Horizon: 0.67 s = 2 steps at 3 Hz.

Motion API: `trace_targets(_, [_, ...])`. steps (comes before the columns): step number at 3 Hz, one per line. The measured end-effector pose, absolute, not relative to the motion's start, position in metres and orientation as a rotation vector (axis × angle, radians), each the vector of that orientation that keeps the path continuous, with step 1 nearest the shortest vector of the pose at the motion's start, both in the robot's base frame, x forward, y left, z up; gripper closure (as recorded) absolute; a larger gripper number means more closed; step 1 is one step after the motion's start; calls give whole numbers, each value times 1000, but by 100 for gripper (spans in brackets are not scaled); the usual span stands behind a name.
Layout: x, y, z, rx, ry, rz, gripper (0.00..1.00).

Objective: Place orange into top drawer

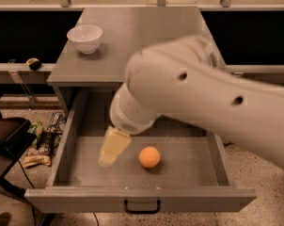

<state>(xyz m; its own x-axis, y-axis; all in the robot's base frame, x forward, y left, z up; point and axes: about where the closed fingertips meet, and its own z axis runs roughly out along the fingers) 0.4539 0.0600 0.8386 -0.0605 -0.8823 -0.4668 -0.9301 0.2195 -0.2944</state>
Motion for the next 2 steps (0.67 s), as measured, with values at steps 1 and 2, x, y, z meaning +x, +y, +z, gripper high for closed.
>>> trace_targets(1, [476,41,906,-1585,1942,73,0])
trace_targets(2, [503,-4,952,-1446,1952,61,0])
